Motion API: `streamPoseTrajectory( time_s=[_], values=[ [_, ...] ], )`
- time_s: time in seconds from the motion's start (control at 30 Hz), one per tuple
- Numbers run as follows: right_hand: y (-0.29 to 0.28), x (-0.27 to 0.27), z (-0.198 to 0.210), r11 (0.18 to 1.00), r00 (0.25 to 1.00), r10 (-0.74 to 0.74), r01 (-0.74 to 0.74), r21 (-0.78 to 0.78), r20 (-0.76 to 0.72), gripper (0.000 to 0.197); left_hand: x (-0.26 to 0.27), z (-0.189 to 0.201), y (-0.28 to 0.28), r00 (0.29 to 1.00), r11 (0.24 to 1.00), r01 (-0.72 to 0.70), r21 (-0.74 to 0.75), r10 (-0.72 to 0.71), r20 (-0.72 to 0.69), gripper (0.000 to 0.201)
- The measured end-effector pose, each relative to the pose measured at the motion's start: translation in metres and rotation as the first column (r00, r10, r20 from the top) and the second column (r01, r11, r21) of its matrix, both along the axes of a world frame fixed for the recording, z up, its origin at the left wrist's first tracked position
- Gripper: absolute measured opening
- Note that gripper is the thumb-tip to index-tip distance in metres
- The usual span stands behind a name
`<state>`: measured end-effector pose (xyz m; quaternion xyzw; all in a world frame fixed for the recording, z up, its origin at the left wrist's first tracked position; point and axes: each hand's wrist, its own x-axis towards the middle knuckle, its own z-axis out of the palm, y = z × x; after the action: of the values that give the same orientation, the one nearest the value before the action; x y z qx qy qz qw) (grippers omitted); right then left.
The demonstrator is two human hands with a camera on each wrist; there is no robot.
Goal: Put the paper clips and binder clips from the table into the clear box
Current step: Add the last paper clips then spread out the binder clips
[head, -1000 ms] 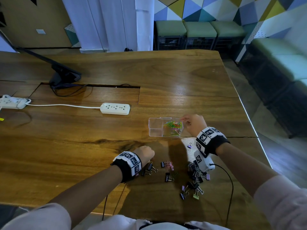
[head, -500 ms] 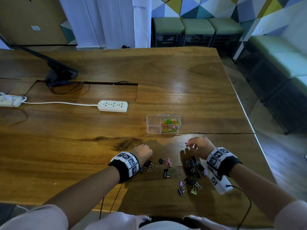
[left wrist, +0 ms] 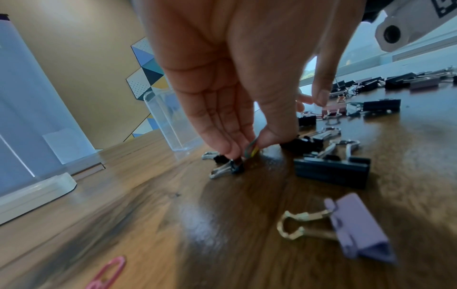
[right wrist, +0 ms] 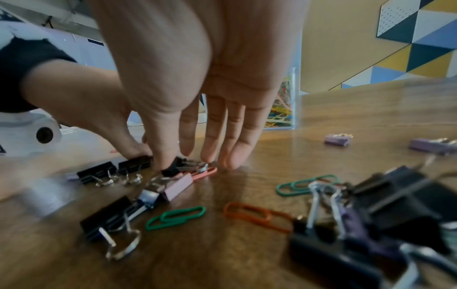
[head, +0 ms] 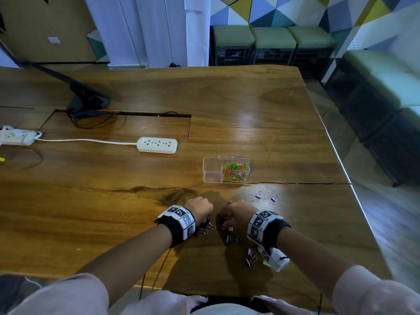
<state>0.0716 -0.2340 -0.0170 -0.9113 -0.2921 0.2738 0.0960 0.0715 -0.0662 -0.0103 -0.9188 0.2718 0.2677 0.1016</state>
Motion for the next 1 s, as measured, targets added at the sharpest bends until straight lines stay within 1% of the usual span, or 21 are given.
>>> streamPoseTrajectory(
  time_s=[0.1, 0.2, 0.27, 0.33, 0.4, 0.43, 0.5, 0.6, 0.67, 0.73, 0.83, 0.93, 1.0],
  values=[
    [0.004, 0.0, -0.002, 1.0, 1.0, -0.02, 0.02, 0.01, 0.02, 0.037, 0.002, 0.001, 0.0, 1.0, 1.0, -0.021, 0.0, 0.021, 0.0, 0.025],
    [-0.002, 0.001, -0.001, 0.997, 0.997, -0.065, 0.063, 0.032, 0.048, 0.032, 0.004, 0.001, 0.0, 0.996, 0.996, -0.084, -0.005, 0.084, -0.019, 0.027],
    [-0.012, 0.005, -0.001, 0.981, 0.98, -0.189, 0.186, 0.048, 0.054, 0.028, 0.005, 0.001, 0.0, 0.992, 0.992, -0.124, -0.006, 0.123, -0.031, 0.027],
    [-0.024, 0.01, -0.001, 0.952, 0.951, -0.305, 0.304, 0.021, 0.061, 0.026, 0.006, 0.001, -0.001, 0.987, 0.988, -0.155, -0.012, 0.154, -0.033, 0.027],
    [-0.033, 0.012, -0.002, 0.939, 0.938, -0.339, 0.342, -0.025, 0.076, 0.028, 0.008, 0.0, -0.001, 0.986, 0.985, -0.167, -0.03, 0.166, -0.028, 0.026],
    [-0.036, 0.011, -0.003, 0.937, 0.935, -0.345, 0.348, -0.023, 0.08, 0.03, 0.008, 0.0, -0.001, 0.986, 0.985, -0.168, -0.042, 0.167, -0.026, 0.025],
    [-0.037, 0.007, -0.004, 0.954, 0.948, -0.299, 0.298, 0.023, 0.108, 0.033, 0.009, 0.001, -0.001, 0.986, 0.984, -0.163, -0.067, 0.162, -0.028, 0.024],
    [-0.03, 0.005, -0.003, 0.985, 0.982, -0.132, 0.115, 0.129, 0.135, 0.033, 0.013, 0.004, -0.003, 0.989, 0.983, -0.149, -0.106, 0.148, -0.017, 0.024],
    [-0.021, 0.005, -0.001, 0.992, 0.993, -0.006, -0.01, 0.129, 0.121, 0.039, 0.016, 0.008, -0.002, 0.99, 0.978, -0.137, -0.158, 0.139, 0.004, 0.022],
    [-0.013, 0.004, 0.002, 0.995, 0.995, 0.072, -0.077, 0.062, 0.075, 0.046, 0.021, 0.014, -0.001, 0.991, 0.969, -0.117, -0.219, 0.128, 0.035, 0.02],
    [-0.01, 0.004, 0.003, 0.993, 0.993, 0.116, -0.116, -0.001, 0.03, 0.048, 0.032, 0.028, 0.0, 0.988, 0.951, -0.096, -0.293, 0.127, 0.089, 0.019],
    [-0.014, 0.005, 0.005, 0.984, 0.984, 0.172, -0.17, -0.048, 0.037, 0.048, 0.045, 0.043, -0.003, 0.978, 0.926, -0.077, -0.37, 0.142, 0.15, 0.017],
    [-0.016, 0.006, 0.004, 0.991, 0.992, 0.125, -0.123, -0.05, 0.035, 0.04, 0.054, 0.052, -0.007, 0.971, 0.907, -0.078, -0.413, 0.163, 0.174, 0.018]
  ],
)
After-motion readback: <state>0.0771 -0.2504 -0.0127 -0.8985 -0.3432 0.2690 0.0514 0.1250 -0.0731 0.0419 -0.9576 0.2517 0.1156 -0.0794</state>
